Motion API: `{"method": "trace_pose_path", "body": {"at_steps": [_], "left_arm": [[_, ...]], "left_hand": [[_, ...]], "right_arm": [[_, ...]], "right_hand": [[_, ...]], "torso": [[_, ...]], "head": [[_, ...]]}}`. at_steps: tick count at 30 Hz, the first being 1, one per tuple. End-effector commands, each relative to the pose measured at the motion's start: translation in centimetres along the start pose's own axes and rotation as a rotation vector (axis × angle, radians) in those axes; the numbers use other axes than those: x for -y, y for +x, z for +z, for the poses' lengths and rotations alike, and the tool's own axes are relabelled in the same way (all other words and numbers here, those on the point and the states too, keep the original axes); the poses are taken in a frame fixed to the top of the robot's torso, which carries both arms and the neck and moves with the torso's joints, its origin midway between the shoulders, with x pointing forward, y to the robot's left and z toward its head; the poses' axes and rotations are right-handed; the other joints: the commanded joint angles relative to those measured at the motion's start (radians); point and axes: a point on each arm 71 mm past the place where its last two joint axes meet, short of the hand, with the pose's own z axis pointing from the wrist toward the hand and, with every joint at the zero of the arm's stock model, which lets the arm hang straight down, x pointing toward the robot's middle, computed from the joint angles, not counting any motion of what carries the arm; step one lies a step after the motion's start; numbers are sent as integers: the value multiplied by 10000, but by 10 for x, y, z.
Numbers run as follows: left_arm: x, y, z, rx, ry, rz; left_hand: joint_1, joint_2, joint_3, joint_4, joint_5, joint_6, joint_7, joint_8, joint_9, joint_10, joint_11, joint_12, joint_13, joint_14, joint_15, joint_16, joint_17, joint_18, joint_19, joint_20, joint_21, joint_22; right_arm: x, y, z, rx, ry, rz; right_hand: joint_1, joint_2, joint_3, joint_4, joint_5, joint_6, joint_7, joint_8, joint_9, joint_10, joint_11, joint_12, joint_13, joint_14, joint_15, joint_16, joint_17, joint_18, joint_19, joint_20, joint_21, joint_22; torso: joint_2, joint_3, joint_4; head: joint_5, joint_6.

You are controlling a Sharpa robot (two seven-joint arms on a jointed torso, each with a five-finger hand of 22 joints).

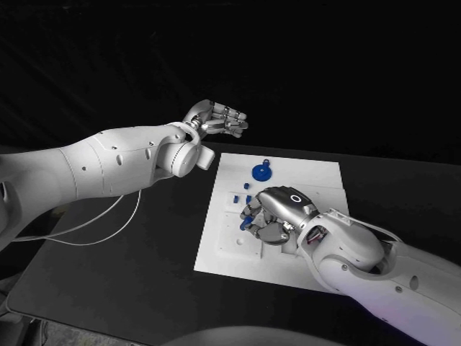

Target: Assemble the parts on the task board

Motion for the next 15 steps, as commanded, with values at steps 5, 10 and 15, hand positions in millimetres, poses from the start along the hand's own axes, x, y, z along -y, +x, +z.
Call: {"method": "trace_pose_path", "body": {"at_steps": [5, 10, 15], "left_arm": [[1, 3, 0, -169, 51, -129], [1, 3, 0, -184, 45, -134], [1, 4, 0, -197, 44, -139]], "left_hand": [[63, 24, -21, 59, -22, -57, -15, -40, 1, -48, -25, 30, -10, -56, -5, -49, -9, 65, 48, -2, 8, -10], [61, 41, -22, 64, -32, -54, -13, -38, 2, -49, -24, 30, -10, -59, -4, -48, -10, 62, 44, -1, 10, -14], [61, 41, -22, 64, -32, -54, -13, -38, 2, -49, -24, 30, -10, -59, -4, -48, -10, 62, 44, -1, 10, -14]], "right_arm": [[-7, 12, 0, -345, -454, -325], [-5, 19, 0, -505, -368, -438], [-3, 23, 1, -603, -262, -510]], "right_hand": [[167, 143, -81, -16, 34, 125, -14, 34, -23, 180, -148, -5, 9, 19, -58, -56, 21, 233, 400, -40, -5, 21], [164, 154, -94, -42, 38, 131, -15, 36, -46, 180, -148, -5, 9, 13, -55, -58, 27, 234, 396, -37, -21, 29], [164, 154, -94, -42, 38, 131, -15, 36, -46, 180, -148, -5, 9, 13, -55, -58, 27, 234, 396, -37, -21, 29]], "torso": [[-3, -2, -4], [-4, -6, -1], [-4, 3, -11]], "head": [[109, -87], [90, -136], [130, -163]]}}
